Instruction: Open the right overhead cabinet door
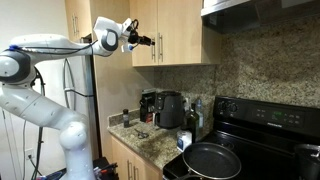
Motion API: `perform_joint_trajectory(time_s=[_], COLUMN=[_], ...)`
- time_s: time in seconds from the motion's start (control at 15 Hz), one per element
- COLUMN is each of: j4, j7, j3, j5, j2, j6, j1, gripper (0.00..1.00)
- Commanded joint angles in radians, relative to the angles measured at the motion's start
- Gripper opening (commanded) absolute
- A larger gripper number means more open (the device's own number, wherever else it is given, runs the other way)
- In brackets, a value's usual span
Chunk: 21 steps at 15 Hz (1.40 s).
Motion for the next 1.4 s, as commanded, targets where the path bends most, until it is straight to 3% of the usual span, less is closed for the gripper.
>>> perform_joint_trajectory(time_s=[0.0, 0.13, 0.2, 0.4, 0.6, 0.8, 0.87, 0.93, 1.13, 1.33], j4=[0.027, 0.054, 0.013, 0.017, 0.062, 0.141, 0.177, 0.084, 0.100, 0.136], j7=[-0.019, 0.017, 0.014, 0.021, 0.049, 0.144, 0.204, 0.146, 0.163, 0.220], j3=[0.036, 0.075, 0.043, 0.048, 0.095, 0.182, 0.227, 0.155, 0.162, 0.214], j5=[-0.043, -0.067, -0.055, -0.058, -0.041, -0.073, -0.102, -0.075, -0.084, -0.149], j2=[0.086, 0.146, 0.080, 0.096, 0.178, 0.282, 0.316, 0.224, 0.252, 0.277], j6=[0.005, 0.037, 0.005, 0.010, 0.038, 0.072, 0.069, 0.050, 0.053, 0.117], j1=[0.058, 0.039, 0.064, 0.065, 0.085, 0.014, -0.052, 0.051, 0.045, -0.053], gripper=[0.96, 1.00, 1.00, 1.00, 1.00, 1.00, 1.00, 1.00, 1.00, 1.00])
